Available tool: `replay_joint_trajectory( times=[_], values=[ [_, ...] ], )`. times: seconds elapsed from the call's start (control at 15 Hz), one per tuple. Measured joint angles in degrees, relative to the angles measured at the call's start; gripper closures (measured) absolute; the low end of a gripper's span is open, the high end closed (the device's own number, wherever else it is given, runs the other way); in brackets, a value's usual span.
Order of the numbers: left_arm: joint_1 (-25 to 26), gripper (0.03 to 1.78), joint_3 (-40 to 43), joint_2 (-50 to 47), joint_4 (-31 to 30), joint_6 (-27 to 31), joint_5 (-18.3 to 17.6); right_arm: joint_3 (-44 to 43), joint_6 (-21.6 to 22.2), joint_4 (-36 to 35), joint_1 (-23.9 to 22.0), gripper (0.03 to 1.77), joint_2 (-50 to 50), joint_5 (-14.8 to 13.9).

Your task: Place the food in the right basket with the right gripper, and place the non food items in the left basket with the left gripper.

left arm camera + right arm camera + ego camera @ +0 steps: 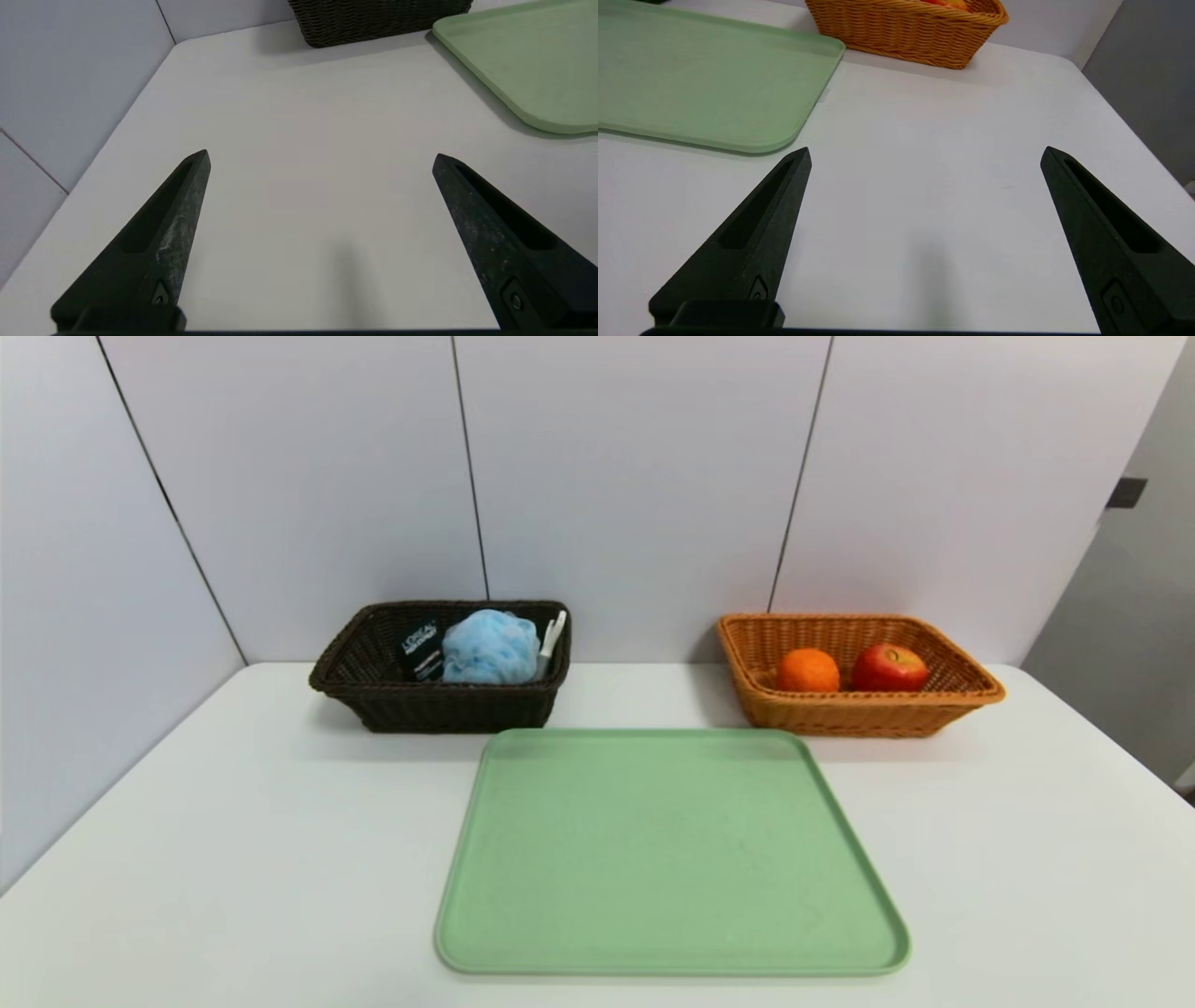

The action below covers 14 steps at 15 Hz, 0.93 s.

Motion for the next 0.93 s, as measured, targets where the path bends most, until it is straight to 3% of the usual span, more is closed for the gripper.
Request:
replay_joint_trajectory(
  times=[0.2, 0.93],
  values=[
    [0.0, 0.12, 0.0, 0.0, -0.6, -8.2, 2.9, -0.1, 8.9, -0.4, 0.0, 0.10, 0.0, -3.1],
    [0.0, 0.12, 0.0, 0.1, -0.7, -8.6, 3.0, 0.0, 9.2, -0.6, -0.2, 0.10, 0.0, -3.2]
  ],
)
